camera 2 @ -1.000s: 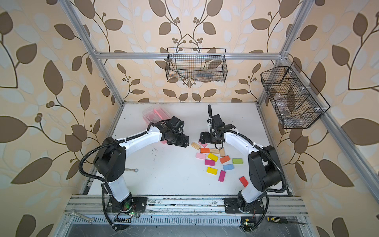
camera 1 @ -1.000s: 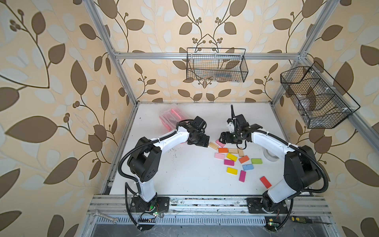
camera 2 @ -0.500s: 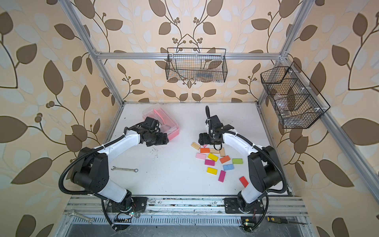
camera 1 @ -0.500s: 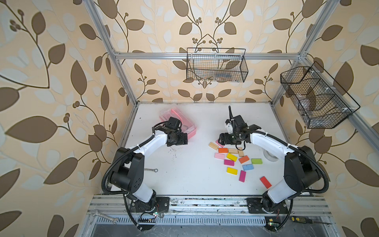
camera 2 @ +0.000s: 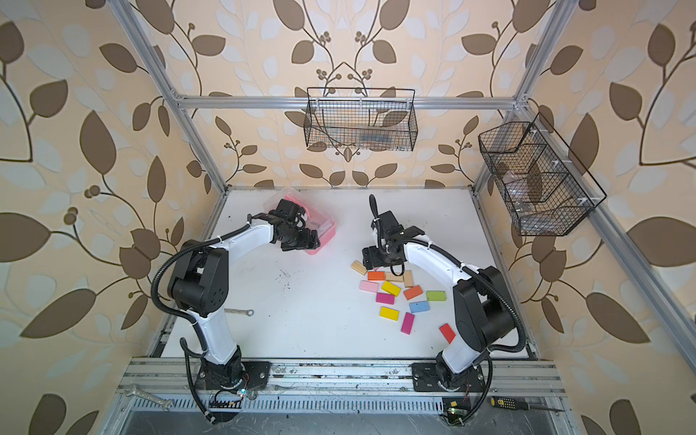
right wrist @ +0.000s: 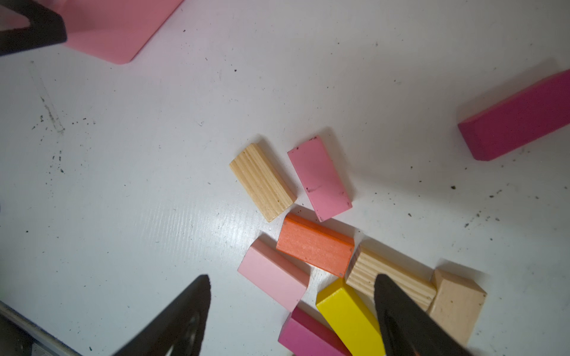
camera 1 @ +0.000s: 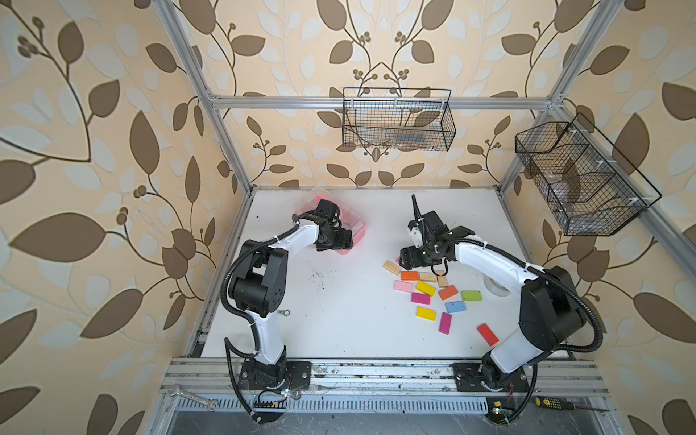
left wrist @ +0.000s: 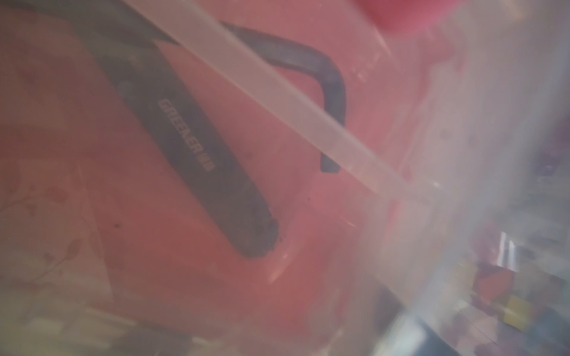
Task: Assemble the number 7 with building blocks
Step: Move the distractor to the center of the board, then pick up the building block from the center of the board.
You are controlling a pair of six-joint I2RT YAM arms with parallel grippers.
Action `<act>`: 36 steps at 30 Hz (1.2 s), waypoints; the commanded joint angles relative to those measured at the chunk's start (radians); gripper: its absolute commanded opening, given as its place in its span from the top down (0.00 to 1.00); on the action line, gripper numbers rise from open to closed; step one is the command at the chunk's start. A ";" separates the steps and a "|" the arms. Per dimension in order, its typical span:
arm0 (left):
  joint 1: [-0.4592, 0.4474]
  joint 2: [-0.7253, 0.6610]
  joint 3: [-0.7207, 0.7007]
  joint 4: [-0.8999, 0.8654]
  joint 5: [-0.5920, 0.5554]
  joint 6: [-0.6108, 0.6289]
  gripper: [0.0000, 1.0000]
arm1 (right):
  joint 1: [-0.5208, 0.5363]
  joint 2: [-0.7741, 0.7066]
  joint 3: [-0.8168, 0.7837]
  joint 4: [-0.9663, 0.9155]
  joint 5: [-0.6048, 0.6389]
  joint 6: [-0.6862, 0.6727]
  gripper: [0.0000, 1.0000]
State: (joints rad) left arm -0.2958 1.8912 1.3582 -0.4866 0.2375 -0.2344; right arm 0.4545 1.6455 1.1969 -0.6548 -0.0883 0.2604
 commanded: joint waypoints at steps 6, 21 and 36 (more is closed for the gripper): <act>-0.055 0.118 0.213 0.010 0.081 0.029 0.13 | -0.058 0.167 0.135 -0.026 -0.004 -0.060 0.29; -0.046 0.081 0.244 -0.011 0.116 0.020 0.11 | -0.055 0.299 0.157 -0.022 0.007 -0.118 0.35; -0.044 -0.351 -0.122 -0.067 0.095 -0.061 0.09 | -0.069 0.378 0.189 0.030 0.041 -0.143 0.48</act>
State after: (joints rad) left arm -0.3454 1.6291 1.2652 -0.5091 0.3401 -0.2790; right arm 0.3927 1.9862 1.3571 -0.6338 -0.0578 0.1455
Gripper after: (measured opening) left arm 0.902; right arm 0.528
